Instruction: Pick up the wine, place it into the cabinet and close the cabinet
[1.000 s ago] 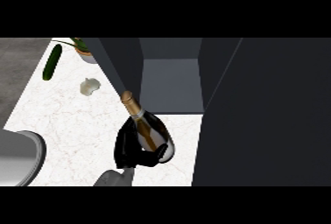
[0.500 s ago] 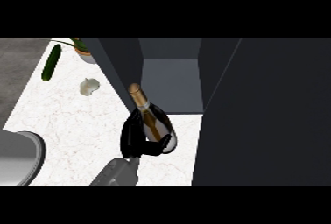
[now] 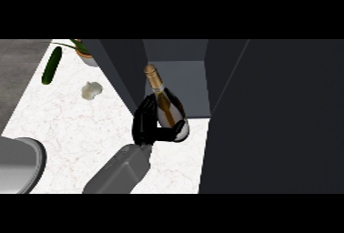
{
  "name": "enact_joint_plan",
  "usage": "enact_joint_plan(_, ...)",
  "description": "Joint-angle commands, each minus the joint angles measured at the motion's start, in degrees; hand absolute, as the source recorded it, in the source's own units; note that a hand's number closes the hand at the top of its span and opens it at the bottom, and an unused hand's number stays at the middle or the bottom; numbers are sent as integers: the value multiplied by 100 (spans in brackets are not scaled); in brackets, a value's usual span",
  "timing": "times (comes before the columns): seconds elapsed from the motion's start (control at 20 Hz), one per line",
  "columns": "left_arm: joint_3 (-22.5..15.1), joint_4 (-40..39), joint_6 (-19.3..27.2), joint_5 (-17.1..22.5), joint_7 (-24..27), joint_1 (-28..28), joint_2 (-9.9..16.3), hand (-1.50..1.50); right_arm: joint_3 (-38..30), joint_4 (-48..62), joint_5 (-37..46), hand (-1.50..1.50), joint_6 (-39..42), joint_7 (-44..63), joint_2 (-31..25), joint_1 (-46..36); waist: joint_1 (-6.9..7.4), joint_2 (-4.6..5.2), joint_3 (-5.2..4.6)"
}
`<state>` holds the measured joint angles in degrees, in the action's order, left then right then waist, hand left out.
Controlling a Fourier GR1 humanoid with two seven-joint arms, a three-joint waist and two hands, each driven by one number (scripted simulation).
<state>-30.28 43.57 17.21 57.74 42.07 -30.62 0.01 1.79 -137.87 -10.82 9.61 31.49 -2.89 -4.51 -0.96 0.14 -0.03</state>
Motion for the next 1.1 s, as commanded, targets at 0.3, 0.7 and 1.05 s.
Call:
enact_joint_plan(0.3,221,-511,186,482,-75,-720,0,150,29,28,28,-150,-61,-209,98,78,22,-6,1)
enact_joint_plan(0.7,700,-2028,-448,653,-1,-1830,-1,150,8,359,77,-150,-280,98,18,-681,-38,29,-3)
enact_joint_plan(1.05,801,-2459,-199,757,-436,-2556,-1,150,-175,358,-315,-150,51,-243,-53,-261,-116,40,0)
